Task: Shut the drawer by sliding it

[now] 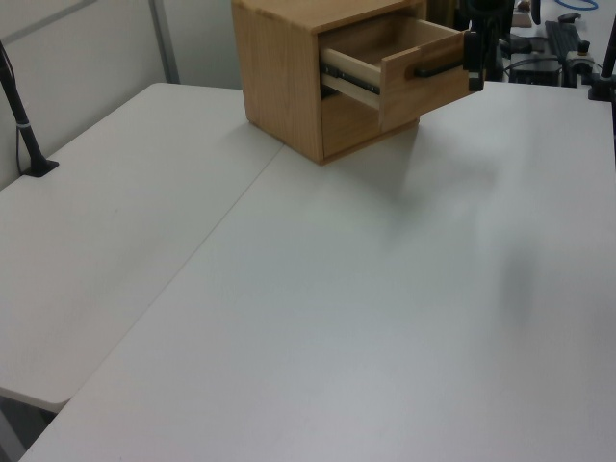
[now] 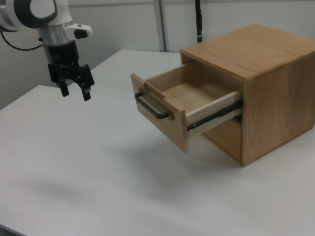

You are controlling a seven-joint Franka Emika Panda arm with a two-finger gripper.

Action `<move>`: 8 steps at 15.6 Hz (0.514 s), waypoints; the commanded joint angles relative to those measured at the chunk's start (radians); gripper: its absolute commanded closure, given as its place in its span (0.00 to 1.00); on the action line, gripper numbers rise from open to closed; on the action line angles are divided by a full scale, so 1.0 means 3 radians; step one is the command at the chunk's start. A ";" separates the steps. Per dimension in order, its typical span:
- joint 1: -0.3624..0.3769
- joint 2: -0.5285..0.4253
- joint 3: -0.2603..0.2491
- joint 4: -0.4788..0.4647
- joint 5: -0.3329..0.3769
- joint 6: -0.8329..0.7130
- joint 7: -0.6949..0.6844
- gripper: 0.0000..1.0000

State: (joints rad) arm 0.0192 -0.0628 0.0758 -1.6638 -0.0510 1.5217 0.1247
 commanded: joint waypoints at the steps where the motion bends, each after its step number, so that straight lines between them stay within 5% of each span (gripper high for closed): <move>1: 0.0013 0.0030 -0.0048 0.0070 0.0068 0.0015 0.0004 0.00; 8: 0.0013 0.0020 -0.0053 0.0070 0.0073 0.0026 0.0014 0.00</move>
State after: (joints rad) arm 0.0166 -0.0628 0.0720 -1.6572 -0.0510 1.5225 0.1247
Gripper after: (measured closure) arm 0.000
